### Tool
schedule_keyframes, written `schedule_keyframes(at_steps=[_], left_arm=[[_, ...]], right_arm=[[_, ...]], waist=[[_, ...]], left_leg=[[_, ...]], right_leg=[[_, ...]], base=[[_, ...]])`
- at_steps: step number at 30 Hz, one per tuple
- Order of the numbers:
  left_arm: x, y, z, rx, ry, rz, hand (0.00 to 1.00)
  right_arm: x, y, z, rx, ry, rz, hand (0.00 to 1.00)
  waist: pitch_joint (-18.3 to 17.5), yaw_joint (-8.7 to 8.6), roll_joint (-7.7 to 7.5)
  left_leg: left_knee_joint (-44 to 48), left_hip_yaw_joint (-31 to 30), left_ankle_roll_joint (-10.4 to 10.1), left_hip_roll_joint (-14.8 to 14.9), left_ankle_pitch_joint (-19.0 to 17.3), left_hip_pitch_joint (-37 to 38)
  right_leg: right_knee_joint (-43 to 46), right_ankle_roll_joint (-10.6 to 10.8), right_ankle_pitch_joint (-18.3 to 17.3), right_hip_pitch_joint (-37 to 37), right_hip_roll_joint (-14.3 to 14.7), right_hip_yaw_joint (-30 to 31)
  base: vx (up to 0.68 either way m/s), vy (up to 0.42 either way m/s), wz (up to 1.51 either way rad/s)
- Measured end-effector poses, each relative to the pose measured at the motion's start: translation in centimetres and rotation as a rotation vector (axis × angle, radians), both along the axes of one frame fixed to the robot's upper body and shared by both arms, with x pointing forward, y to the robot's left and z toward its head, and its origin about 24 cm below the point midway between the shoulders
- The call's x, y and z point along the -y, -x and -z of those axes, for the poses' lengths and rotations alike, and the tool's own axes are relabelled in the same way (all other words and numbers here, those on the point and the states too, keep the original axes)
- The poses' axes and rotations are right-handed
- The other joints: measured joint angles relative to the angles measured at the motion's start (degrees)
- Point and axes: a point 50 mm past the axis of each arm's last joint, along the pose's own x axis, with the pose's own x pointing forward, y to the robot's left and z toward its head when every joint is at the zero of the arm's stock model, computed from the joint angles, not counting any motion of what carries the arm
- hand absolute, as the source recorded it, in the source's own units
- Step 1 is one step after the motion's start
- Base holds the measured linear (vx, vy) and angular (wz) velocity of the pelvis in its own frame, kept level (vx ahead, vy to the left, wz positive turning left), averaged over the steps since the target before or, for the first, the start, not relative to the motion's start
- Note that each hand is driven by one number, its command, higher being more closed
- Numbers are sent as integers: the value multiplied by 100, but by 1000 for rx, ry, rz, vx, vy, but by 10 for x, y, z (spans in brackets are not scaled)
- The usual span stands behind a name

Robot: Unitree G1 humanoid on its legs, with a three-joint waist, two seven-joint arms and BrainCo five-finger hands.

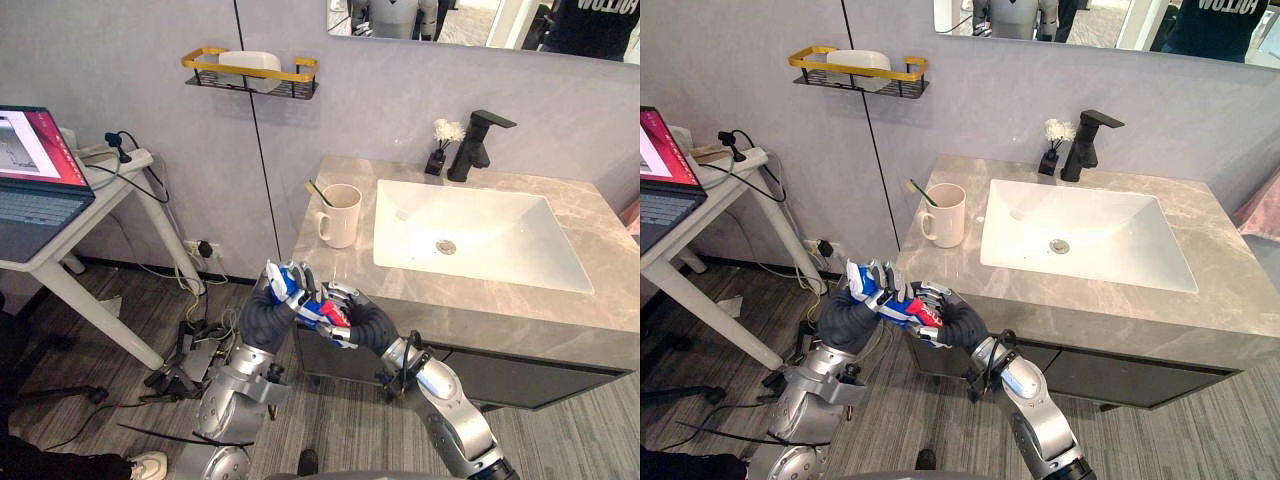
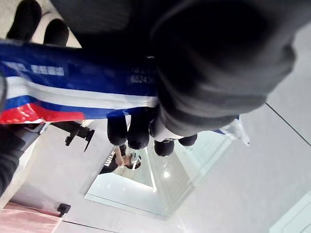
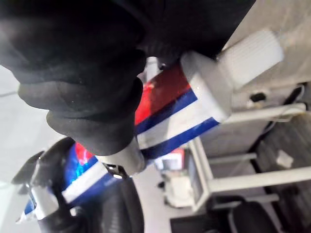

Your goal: Organize washtable

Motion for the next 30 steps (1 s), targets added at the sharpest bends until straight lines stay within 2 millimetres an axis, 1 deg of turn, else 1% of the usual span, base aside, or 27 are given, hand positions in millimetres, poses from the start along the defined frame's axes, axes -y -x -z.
schedule_keyframes(at_steps=[3, 6, 8, 10, 14, 17, 18, 19, 21, 22, 24, 25, 28, 30], left_arm=[[-4, -6, -8, 55, -62, -31, 100], [-13, -16, -22, 130, -116, -103, 100], [-18, -23, -33, 188, -150, -140, 100], [-25, -31, -51, 275, -185, -192, 100], [-34, -40, -69, 360, -212, -264, 100], [-40, -53, -82, 407, -237, -312, 100], [-44, -62, -89, 426, -255, -338, 100], [-45, -66, -93, 435, -268, -352, 100], [-50, -87, -108, 461, -303, -397, 100], [-52, -92, -112, 466, -307, -409, 100], [-58, -106, -132, 501, -311, -467, 100], [-59, -109, -138, 510, -310, -481, 100], [-62, -122, -167, 562, -275, -540, 100], [-62, -123, -177, 586, -259, -548, 100]], right_arm=[[5, -2, 0, 3, 1, 20, 0], [10, -4, -1, 5, 4, 41, 0], [9, -4, -1, 7, 9, 36, 0], [8, -3, -1, 12, 12, 17, 0], [8, -3, 0, 10, 14, 9, 0], [7, -2, 3, 0, 19, -6, 0], [6, -2, 4, -3, 20, -10, 0], [6, -2, 4, -4, 20, -11, 0], [5, -1, 7, -19, 24, -16, 0], [4, -1, 8, -23, 26, -18, 0], [1, 1, 13, -42, 34, -35, 0], [0, 2, 15, -49, 39, -42, 0], [3, 8, 24, -70, 85, -46, 0], [6, 11, 27, -83, 94, -42, 0]], waist=[[-51, 3, 44], [-69, 0, 74], [-70, -1, 75], [-70, -1, 75], [-72, -6, 78], [-74, -4, 80], [-75, 1, 79], [-77, 0, 80], [-93, -9, 79], [-97, -17, 80], [-100, -108, 78], [-100, -127, 78], [-100, -148, 78], [-100, -151, 80]], left_leg=[[0, 20, 0, 0, 0, 1], [1, 29, 0, 5, 0, 6], [1, 34, 0, 11, 0, 11], [1, 42, 1, 18, 1, 12], [1, 59, 2, 18, 1, 16], [1, 60, 2, 25, 2, 18], [1, 61, 2, 30, 2, 18], [1, 62, 2, 32, 2, 18], [1, 72, 2, 42, 2, 18], [1, 75, 2, 43, 2, 18], [2, 76, 3, 47, 3, 18], [2, 78, 4, 48, 3, 17], [11, 137, 27, 65, 19, 5], [22, 207, 29, 83, 20, -39]], right_leg=[[-64, 10, 38, 23, 2, 8], [-77, 5, 54, 28, 8, 20], [-79, -2, 59, 29, 15, 31], [-107, -11, 83, 32, 23, 50], [-137, -19, 103, 35, 29, 91], [-137, -23, 105, 34, 37, 93], [-139, -28, 108, 35, 43, 94], [-139, -30, 110, 35, 45, 95], [-150, -41, 117, 34, 55, 106], [-152, -43, 118, 34, 56, 109], [-158, -45, 120, 34, 61, 114], [-161, -45, 120, 32, 62, 118], [-168, -24, 141, -8, 76, 187], [-167, -15, 163, -84, 89, 261]], base=[[4, -1, -2], [0, 0, 0], [2, -6, -2], [4, -10, -5], [7, -3, -4], [0, 0, 0], [0, 0, 0], [0, 0, 0], [0, 0, 0], [0, 0, 0], [0, 0, 0], [18, -9, -3], [23, -11, -10], [10, -11, -16]])
